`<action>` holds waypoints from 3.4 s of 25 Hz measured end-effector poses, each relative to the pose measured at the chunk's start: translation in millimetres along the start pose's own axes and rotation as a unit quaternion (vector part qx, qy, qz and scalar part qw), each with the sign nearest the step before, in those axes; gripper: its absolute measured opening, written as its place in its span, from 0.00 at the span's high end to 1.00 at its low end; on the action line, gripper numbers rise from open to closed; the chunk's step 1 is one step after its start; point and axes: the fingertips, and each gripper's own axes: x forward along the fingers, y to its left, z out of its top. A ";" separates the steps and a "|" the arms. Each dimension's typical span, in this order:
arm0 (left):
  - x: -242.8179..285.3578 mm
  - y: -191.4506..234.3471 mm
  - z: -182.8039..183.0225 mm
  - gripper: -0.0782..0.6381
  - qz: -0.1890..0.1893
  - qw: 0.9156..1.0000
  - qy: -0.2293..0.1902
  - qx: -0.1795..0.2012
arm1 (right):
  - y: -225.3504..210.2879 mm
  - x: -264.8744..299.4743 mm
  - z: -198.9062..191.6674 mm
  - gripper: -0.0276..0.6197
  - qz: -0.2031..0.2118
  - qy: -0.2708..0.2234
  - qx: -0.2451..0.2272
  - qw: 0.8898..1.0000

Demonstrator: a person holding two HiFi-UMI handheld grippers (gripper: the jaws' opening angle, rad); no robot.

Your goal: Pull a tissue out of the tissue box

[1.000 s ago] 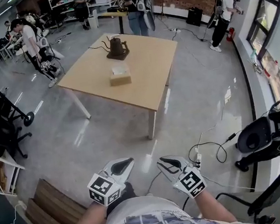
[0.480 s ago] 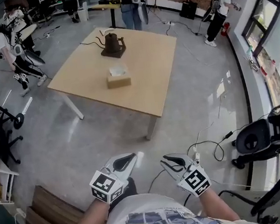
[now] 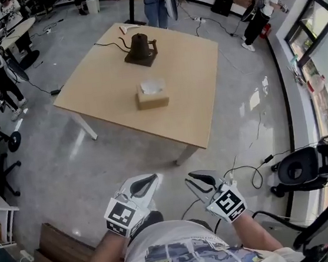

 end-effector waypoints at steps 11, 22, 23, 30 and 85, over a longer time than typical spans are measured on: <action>-0.6 75.9 4.7 0.88 0.000 1.000 -0.004 -0.007 | -14.0 74.3 44.5 0.85 0.011 0.010 -0.014 1.000; 49.9 122.8 18.9 0.88 0.020 1.000 0.006 -0.016 | -72.4 118.7 46.9 0.85 0.050 0.000 -0.031 0.998; 57.3 128.9 24.0 0.88 0.023 1.000 0.007 -0.016 | -83.4 123.1 50.2 0.85 0.053 -0.003 -0.032 0.998; 119.3 175.4 53.9 0.88 0.051 0.998 0.012 -0.017 | -168.3 153.1 66.9 0.85 0.078 -0.019 -0.054 0.995; 161.1 297.4 57.5 0.88 0.138 0.985 0.049 -0.088 | -348.0 399.9 12.8 0.74 0.186 0.134 -0.101 0.968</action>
